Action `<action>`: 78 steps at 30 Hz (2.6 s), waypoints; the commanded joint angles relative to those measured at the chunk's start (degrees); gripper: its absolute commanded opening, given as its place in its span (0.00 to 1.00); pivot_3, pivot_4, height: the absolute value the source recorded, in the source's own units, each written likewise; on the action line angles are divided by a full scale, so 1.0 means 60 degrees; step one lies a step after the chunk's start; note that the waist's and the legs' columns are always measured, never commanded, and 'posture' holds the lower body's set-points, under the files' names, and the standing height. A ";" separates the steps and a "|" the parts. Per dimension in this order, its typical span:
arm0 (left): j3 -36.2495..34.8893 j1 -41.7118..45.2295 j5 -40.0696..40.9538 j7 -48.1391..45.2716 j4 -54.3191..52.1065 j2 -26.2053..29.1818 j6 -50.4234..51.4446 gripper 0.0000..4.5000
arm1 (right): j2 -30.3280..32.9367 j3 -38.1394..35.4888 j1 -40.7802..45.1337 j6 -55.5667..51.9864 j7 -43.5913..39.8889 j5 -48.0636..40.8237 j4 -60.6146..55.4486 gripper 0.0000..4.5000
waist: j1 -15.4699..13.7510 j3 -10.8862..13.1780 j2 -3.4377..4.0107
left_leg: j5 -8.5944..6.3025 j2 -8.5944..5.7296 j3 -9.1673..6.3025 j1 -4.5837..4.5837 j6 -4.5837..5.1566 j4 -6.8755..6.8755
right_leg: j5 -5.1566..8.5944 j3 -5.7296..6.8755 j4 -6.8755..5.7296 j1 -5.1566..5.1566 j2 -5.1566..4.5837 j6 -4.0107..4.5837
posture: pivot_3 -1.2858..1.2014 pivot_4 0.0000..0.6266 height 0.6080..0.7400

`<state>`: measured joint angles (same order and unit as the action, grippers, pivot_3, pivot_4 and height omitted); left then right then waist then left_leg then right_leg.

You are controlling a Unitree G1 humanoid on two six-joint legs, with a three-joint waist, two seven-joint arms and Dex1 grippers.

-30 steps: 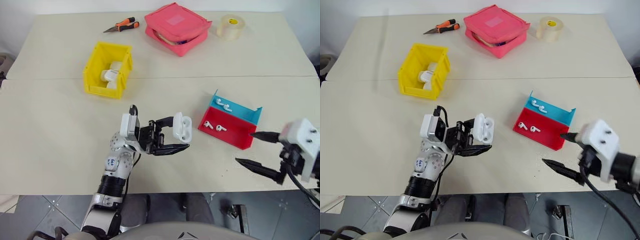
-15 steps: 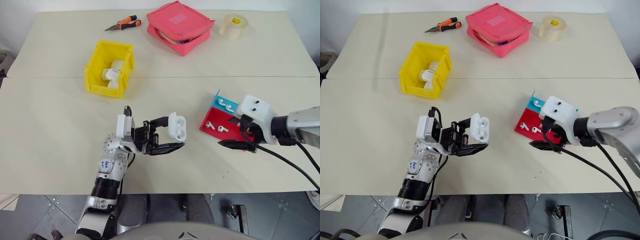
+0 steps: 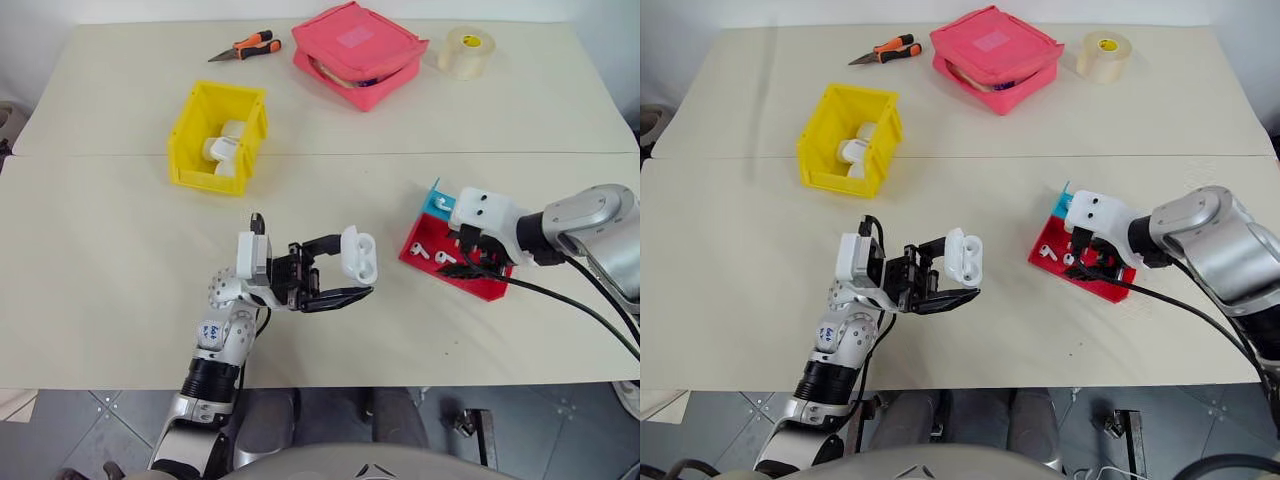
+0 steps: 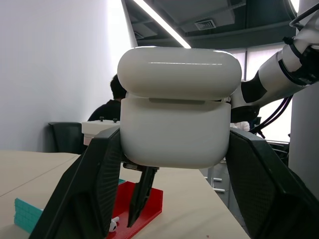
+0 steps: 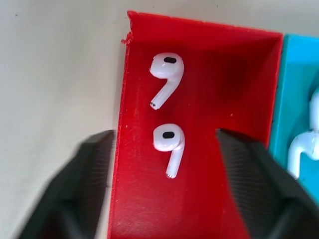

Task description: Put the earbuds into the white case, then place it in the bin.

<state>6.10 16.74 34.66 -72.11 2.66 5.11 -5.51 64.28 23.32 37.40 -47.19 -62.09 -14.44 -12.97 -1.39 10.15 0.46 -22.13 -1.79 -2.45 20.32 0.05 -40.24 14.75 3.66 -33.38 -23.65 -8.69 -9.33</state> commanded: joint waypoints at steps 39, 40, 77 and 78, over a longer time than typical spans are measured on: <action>0.0178 -0.0072 0.0143 0.0158 -0.0592 0.0127 0.0131 0.61 | -0.0626 -0.1238 -0.0642 0.0503 -0.0874 0.1309 -0.0021 0.10 | -0.0019 0.0000 0.0000 | 0.0001 -0.0001 -0.0001 -0.0001 -0.0004 -0.0005 | 0.0000 0.0000 -0.0004 0.0002 -0.0001 -0.0001 | 0.52 0.24 1.00; 0.0187 -0.0049 0.0154 0.0109 -0.0580 0.0148 0.0171 0.61 | -0.0609 -0.1824 -0.0911 0.0448 -0.0898 0.0920 -0.0230 0.10 | -0.0020 0.0000 0.0000 | 0.0001 -0.0001 -0.0002 0.0001 -0.0004 -0.0005 | 0.0000 0.0001 -0.0004 0.0001 -0.0001 0.0000 | 0.52 0.24 1.00; -0.0359 0.0484 0.0569 0.0161 -0.1038 0.0911 0.1830 0.61 | -0.8282 -0.4522 -0.4838 0.2803 0.4624 -0.6970 -0.4728 0.10 | 0.0033 -0.0005 0.0011 | 0.0005 -0.0002 0.0000 -0.0023 -0.0010 -0.0001 | 0.0001 -0.0014 -0.0034 0.0005 0.0009 0.0001 | 0.52 0.24 1.00; -0.0363 0.0472 0.0574 0.0170 -0.1065 0.0915 0.1843 0.61 | -0.8262 -0.4454 -0.4862 0.2890 0.4589 -0.6899 -0.4671 0.10 | 0.0032 -0.0006 0.0011 | 0.0005 -0.0002 0.0001 -0.0023 -0.0010 -0.0001 | 0.0001 -0.0014 -0.0034 0.0005 0.0009 0.0001 | 0.52 0.24 1.00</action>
<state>4.37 18.96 36.69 -71.27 -1.59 10.58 5.53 14.89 -3.90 8.42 -31.84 -33.73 -56.10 -40.16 -1.19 10.12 0.53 -22.10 -1.80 -2.44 20.17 -0.01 -40.24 14.76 3.57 -33.59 -23.62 -8.64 -9.33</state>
